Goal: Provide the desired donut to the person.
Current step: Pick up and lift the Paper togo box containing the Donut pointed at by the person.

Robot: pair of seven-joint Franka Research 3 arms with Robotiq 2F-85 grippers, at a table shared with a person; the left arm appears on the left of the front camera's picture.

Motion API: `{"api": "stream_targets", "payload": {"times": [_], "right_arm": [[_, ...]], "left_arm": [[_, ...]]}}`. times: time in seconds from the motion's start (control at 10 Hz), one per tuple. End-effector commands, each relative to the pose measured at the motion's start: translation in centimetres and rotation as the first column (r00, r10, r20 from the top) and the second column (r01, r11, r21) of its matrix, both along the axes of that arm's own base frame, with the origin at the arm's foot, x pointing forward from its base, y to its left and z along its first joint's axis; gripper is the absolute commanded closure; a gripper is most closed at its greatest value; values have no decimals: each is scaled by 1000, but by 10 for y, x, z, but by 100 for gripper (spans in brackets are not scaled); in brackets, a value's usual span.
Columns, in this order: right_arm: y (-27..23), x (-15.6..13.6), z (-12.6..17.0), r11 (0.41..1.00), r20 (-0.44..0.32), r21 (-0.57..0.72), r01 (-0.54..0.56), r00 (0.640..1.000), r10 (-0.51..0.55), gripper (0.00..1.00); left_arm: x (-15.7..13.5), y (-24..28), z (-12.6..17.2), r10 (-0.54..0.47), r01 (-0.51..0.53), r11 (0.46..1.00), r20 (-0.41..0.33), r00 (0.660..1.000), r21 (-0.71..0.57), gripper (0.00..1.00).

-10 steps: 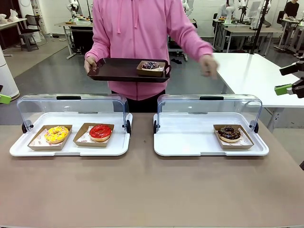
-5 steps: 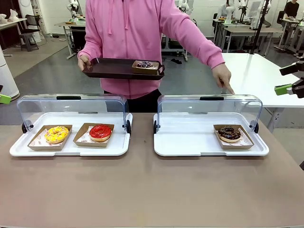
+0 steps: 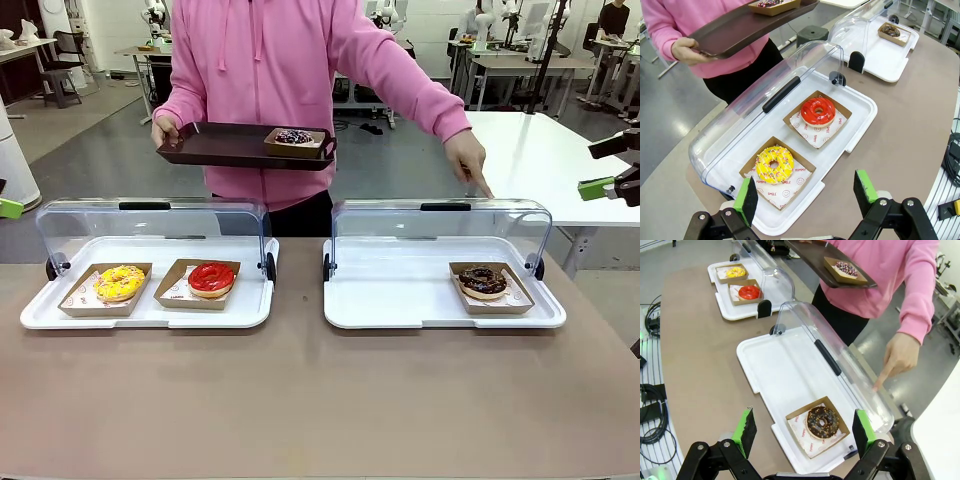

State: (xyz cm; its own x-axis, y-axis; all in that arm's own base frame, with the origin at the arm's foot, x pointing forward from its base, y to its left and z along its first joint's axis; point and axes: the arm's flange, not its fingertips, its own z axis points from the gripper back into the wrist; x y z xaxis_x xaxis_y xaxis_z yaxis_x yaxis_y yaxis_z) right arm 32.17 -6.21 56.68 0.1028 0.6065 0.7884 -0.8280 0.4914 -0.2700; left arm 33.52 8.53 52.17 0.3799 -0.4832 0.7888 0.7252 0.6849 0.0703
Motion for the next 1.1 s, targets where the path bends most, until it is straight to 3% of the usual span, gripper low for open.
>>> {"api": "stream_targets", "payload": {"times": [0.0, 1.0], "right_arm": [[0, -1, 0, 1000, -1, 3, -6, 1000, 6, 0], [0, 0, 0, 1000, 0, 0, 0, 1000, 0, 0]], "left_arm": [[0, 0, 0, -2, 2, 1000, -1, 1000, -12, 0], [0, 0, 0, -2, 2, 1000, -1, 1000, -12, 0]]}}
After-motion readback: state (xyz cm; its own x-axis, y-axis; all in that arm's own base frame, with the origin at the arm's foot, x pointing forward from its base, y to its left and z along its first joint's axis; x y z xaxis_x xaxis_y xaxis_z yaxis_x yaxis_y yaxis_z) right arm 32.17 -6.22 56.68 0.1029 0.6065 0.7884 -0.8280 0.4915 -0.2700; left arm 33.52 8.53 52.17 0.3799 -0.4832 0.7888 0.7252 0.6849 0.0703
